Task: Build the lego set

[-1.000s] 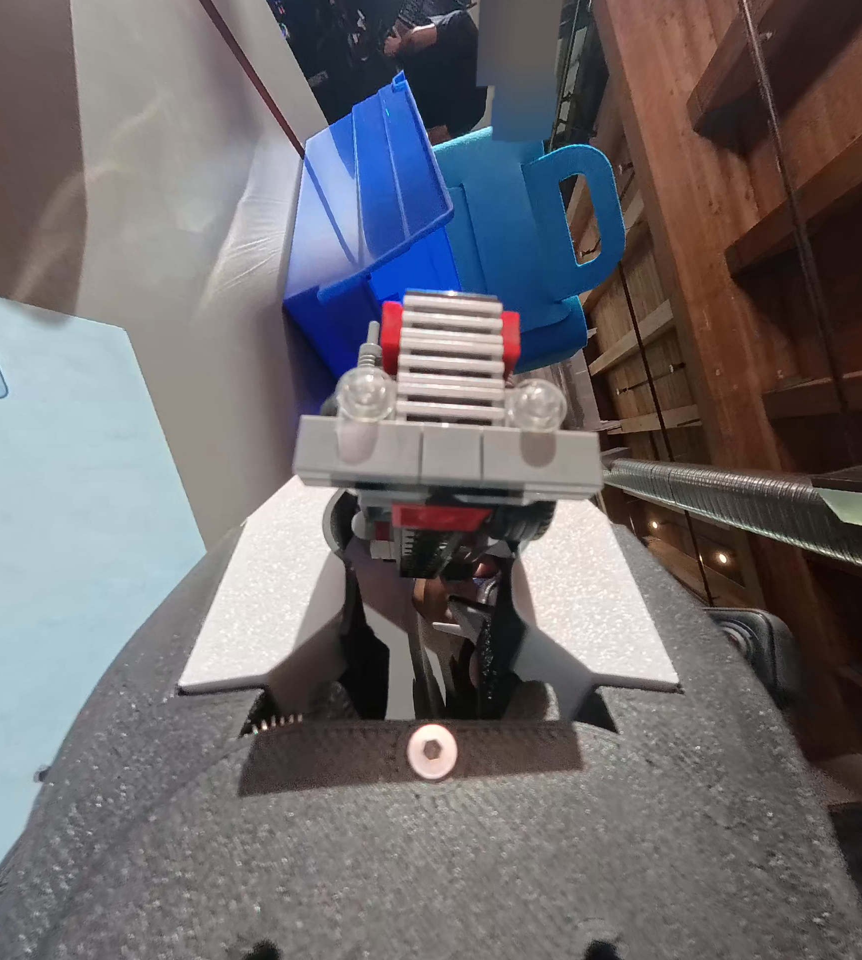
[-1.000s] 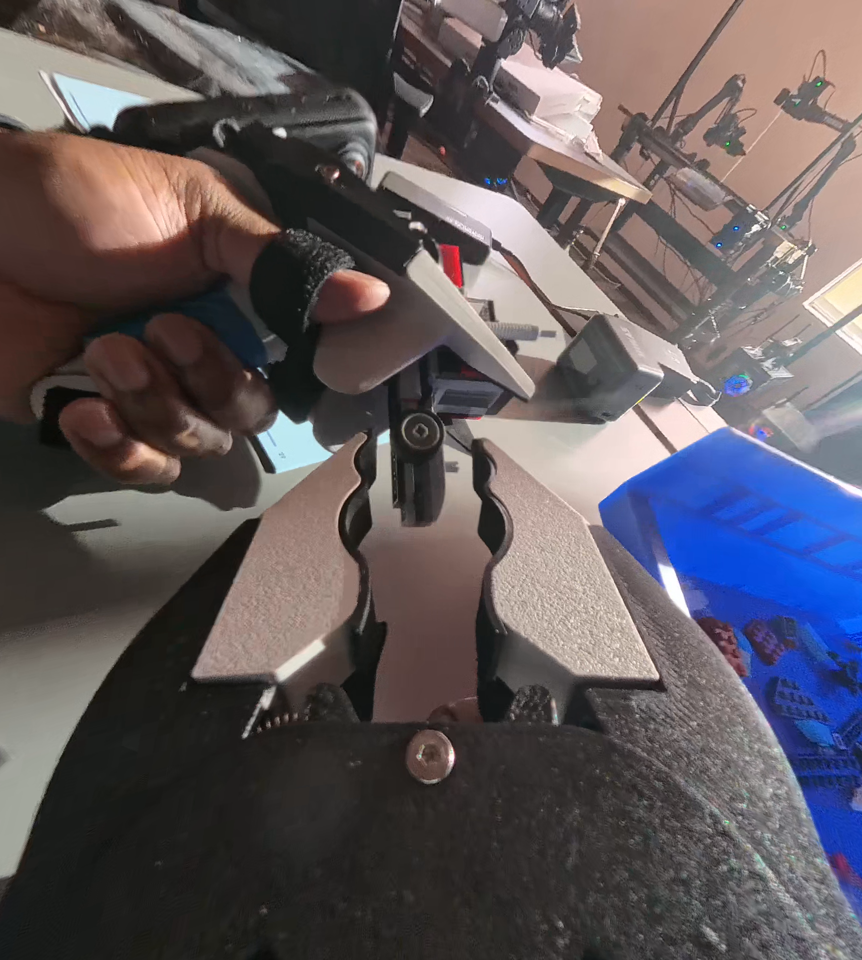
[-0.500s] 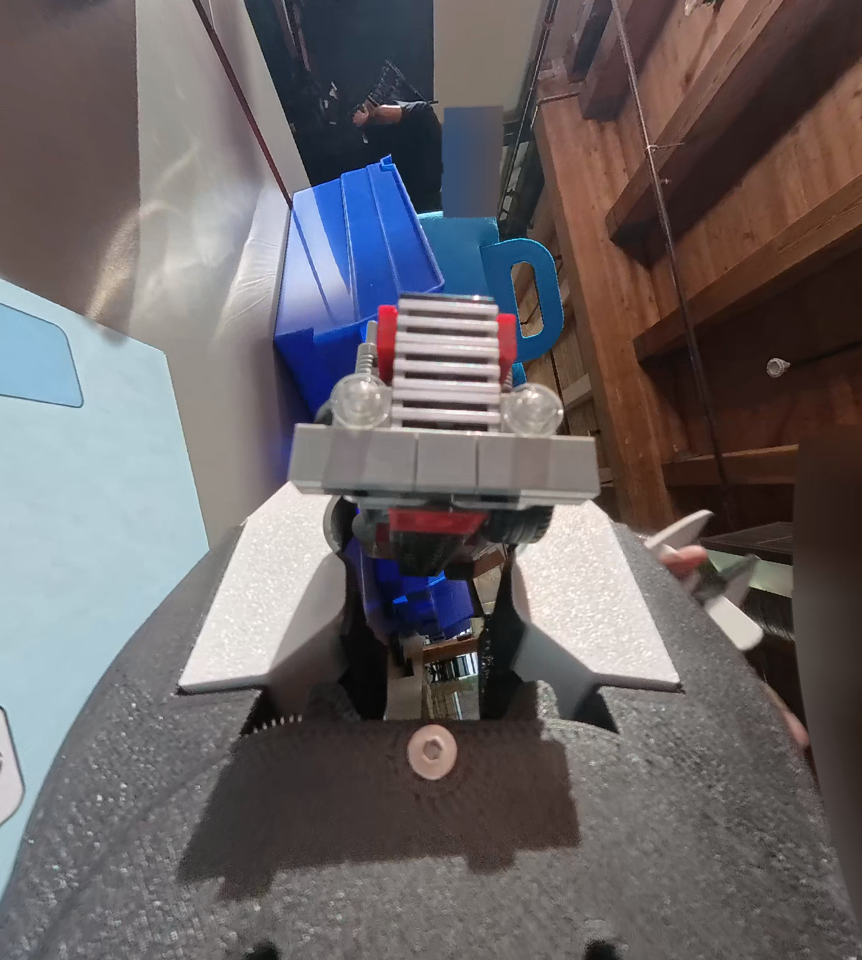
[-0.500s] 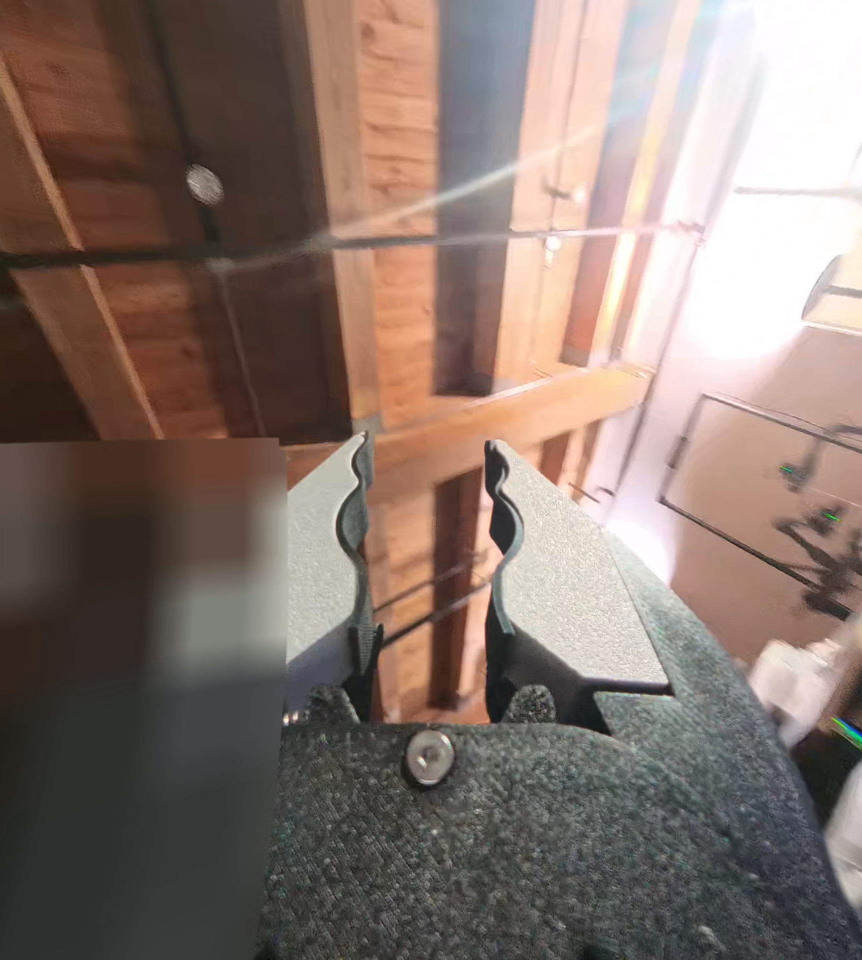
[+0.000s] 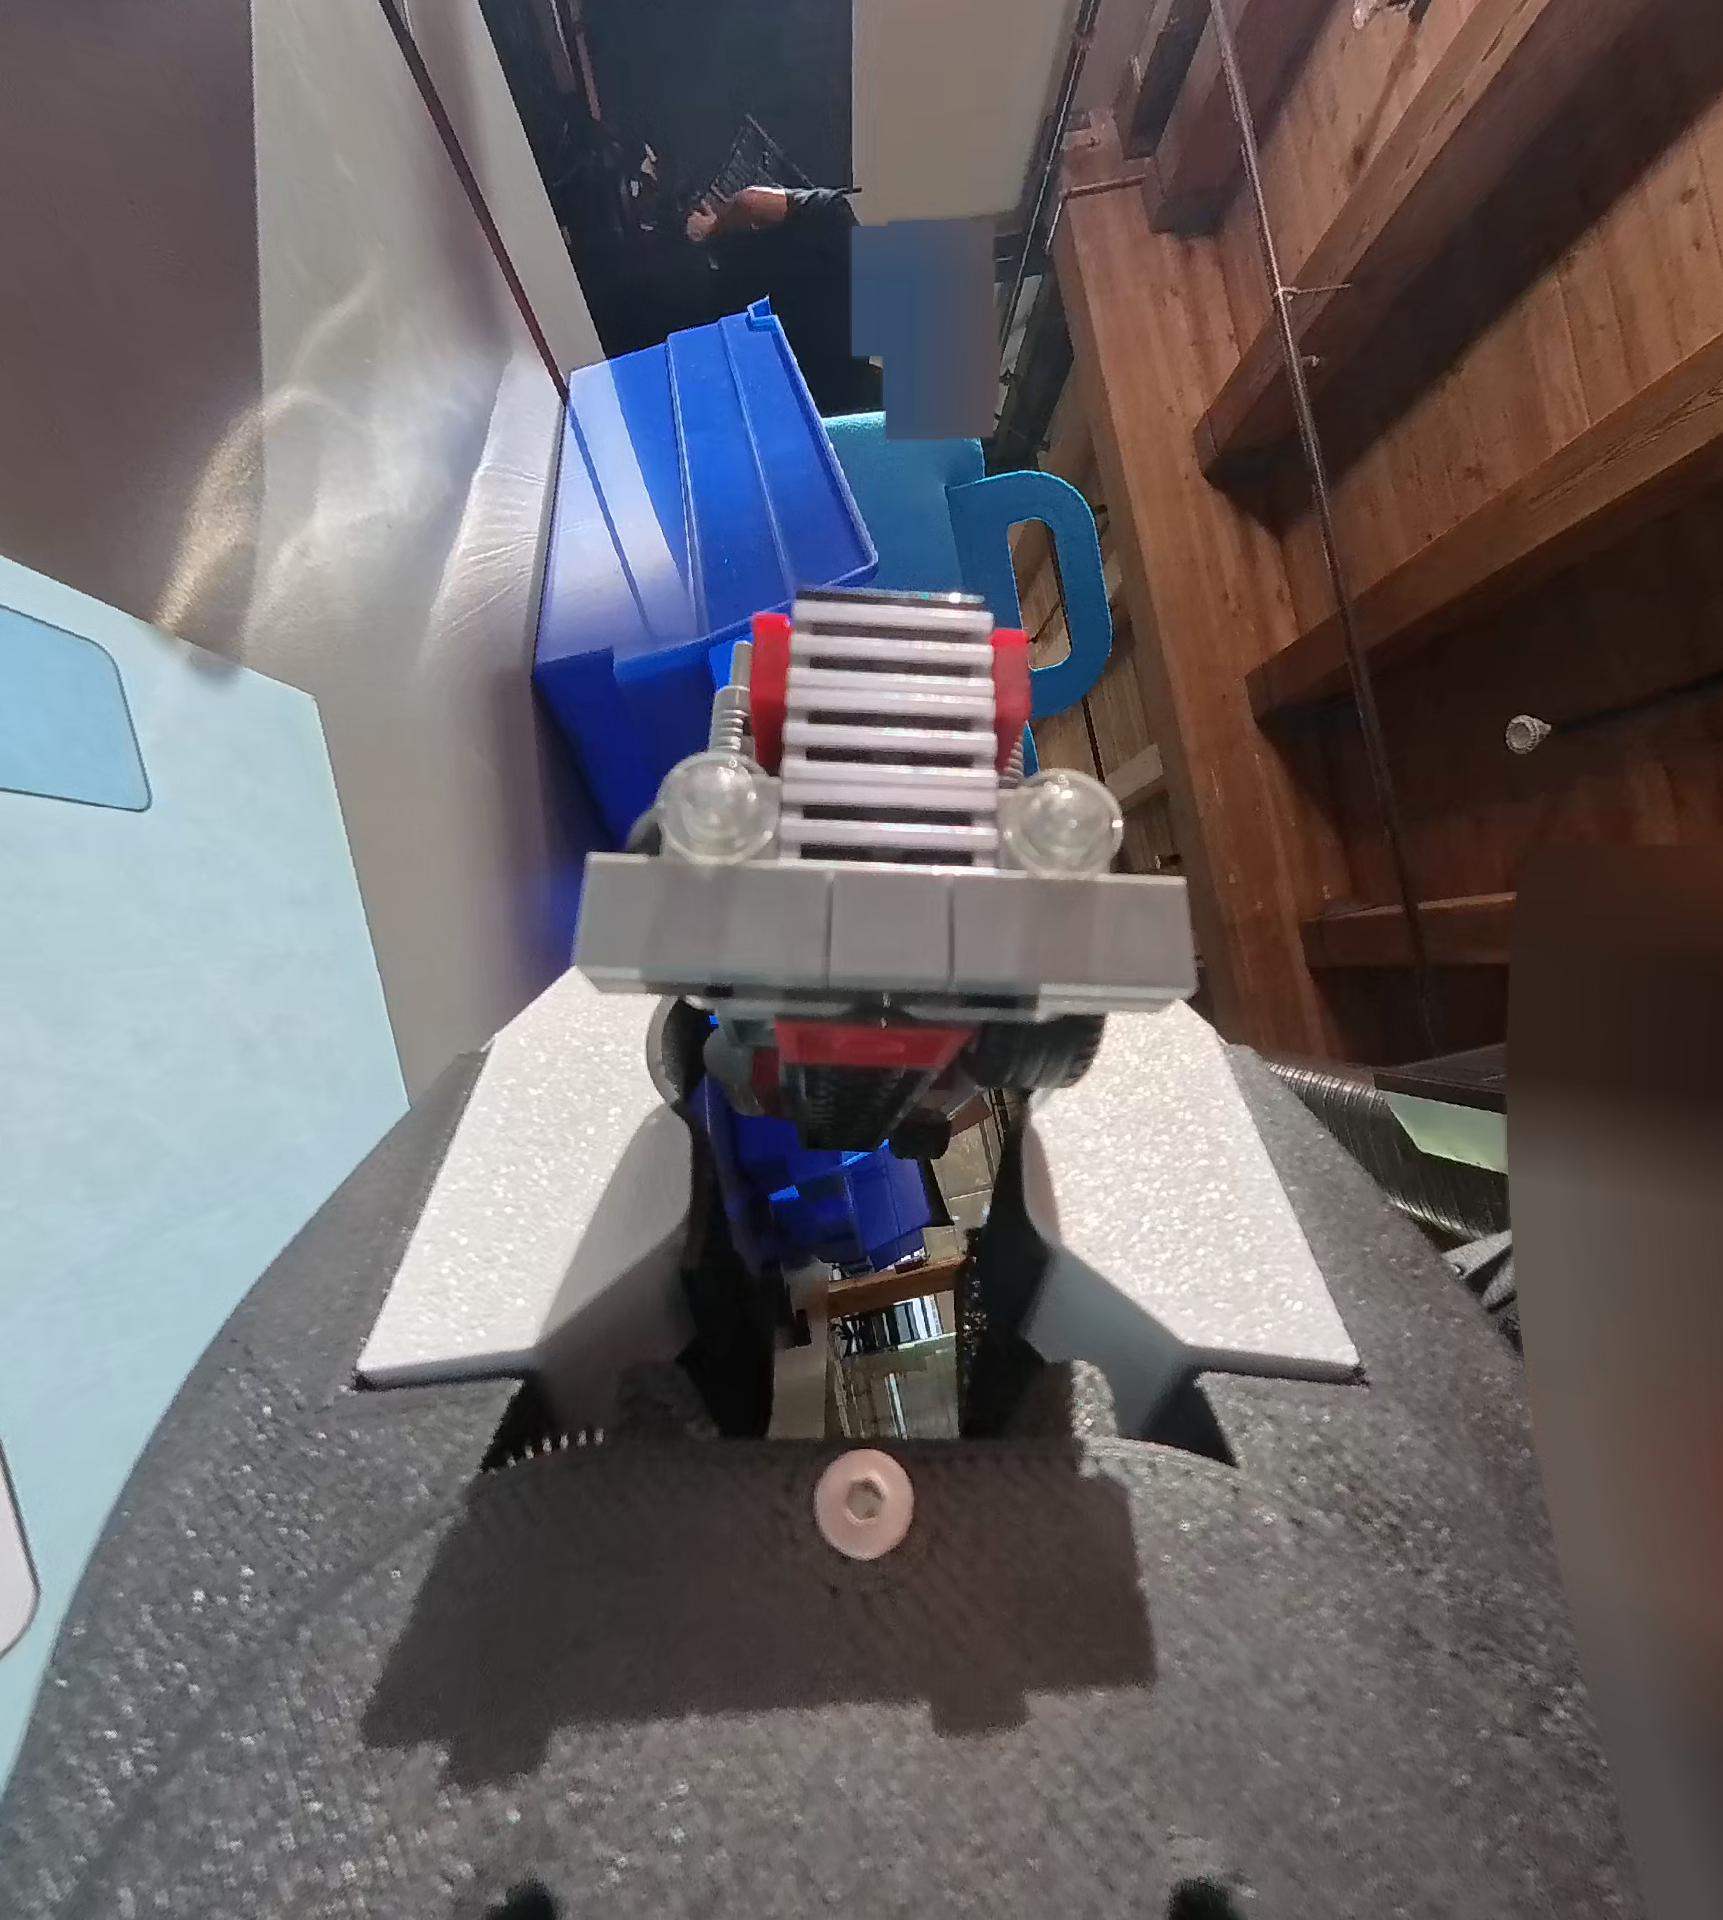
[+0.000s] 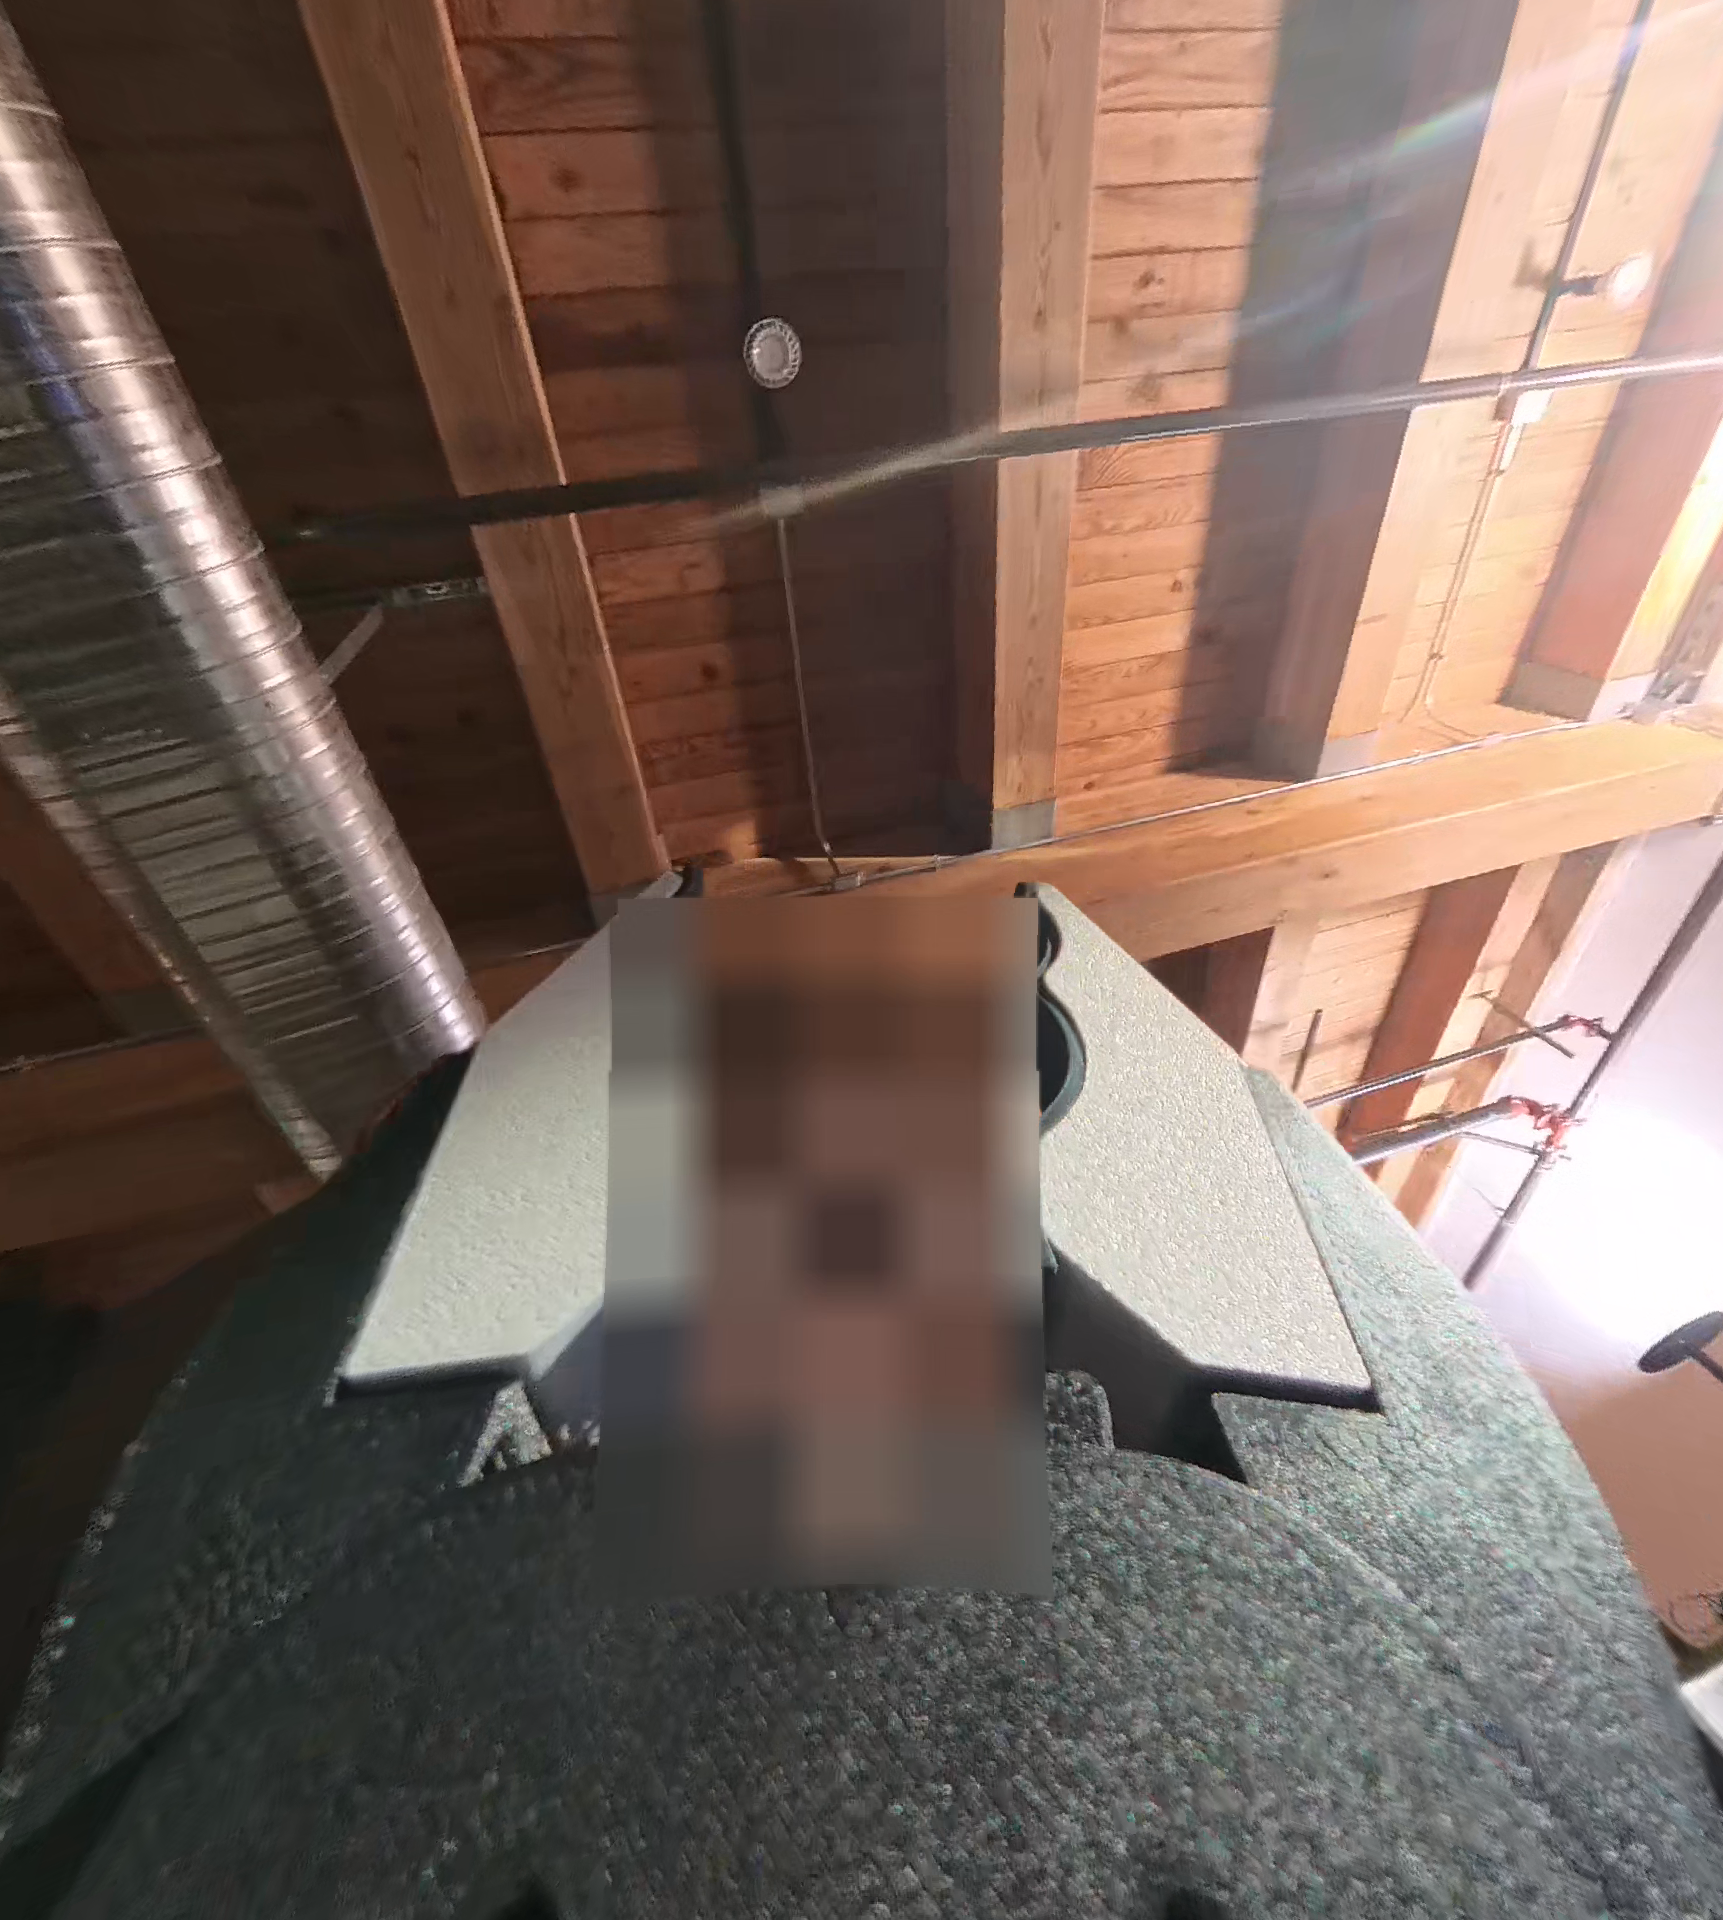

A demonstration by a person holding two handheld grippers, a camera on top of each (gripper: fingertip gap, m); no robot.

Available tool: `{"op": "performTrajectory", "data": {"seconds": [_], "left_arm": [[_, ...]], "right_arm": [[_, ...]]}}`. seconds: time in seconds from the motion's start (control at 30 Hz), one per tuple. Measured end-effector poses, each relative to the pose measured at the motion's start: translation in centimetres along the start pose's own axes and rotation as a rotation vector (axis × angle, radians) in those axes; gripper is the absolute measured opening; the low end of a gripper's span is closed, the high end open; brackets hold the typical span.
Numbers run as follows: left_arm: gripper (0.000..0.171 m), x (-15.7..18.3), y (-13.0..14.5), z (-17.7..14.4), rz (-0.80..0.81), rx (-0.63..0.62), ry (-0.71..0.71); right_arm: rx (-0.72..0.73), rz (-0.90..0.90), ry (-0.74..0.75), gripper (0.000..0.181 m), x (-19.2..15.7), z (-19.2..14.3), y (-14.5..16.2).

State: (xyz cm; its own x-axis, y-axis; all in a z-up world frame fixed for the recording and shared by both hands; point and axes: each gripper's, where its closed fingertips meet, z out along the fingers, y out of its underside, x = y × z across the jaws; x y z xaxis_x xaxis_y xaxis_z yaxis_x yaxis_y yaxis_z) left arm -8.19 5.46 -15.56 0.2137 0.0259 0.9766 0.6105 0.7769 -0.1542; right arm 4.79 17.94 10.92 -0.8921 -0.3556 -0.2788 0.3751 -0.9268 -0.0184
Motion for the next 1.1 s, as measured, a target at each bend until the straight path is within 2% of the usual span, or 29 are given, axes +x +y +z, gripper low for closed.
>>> {"op": "performTrajectory", "data": {"seconds": [0.33,0.43,0.5,0.57,0.7,0.8,0.9,1.0,1.1], "left_arm": [[0.055,-0.3,0.3,0.0,0.014,-0.008,-0.026],[0.055,-0.7,0.4,-0.1,-0.007,-0.009,-0.043],[0.055,-0.8,0.6,0.0,-0.022,-0.019,-0.045],[0.055,-0.7,0.9,0.2,-0.035,-0.034,-0.034],[0.056,-0.5,1.7,0.4,-0.055,-0.058,-0.024],[0.055,0.6,2.6,0.4,-0.024,-0.075,-0.013],[0.055,2.5,3.8,0.0,0.035,-0.073,0.006],[0.055,3.9,5.3,-1.1,0.021,-0.044,0.025],[0.055,4.1,7.1,-2.1,-0.002,-0.045,0.030]], "right_arm": [[-0.015,0.021,0.015,0.058,1.5,-1.3,-1.3],[-0.006,0.032,0.099,0.057,4.1,-2.4,-3.4],[-0.050,-0.008,0.190,0.056,6.5,-3.4,-4.3],[-0.171,-0.076,0.294,0.055,8.7,-4.8,-4.3],[-0.534,-0.224,0.550,0.051,12.0,-9.5,-3.0],[-0.805,-0.324,0.679,0.050,11.2,-13.2,-2.2],[-1.015,-0.467,0.781,0.052,8.7,-16.7,-2.6],[-1.090,-0.652,0.883,0.053,5.7,-19.1,-5.8],[-1.143,-0.874,1.067,0.051,3.1,-22.2,-12.4]]}}
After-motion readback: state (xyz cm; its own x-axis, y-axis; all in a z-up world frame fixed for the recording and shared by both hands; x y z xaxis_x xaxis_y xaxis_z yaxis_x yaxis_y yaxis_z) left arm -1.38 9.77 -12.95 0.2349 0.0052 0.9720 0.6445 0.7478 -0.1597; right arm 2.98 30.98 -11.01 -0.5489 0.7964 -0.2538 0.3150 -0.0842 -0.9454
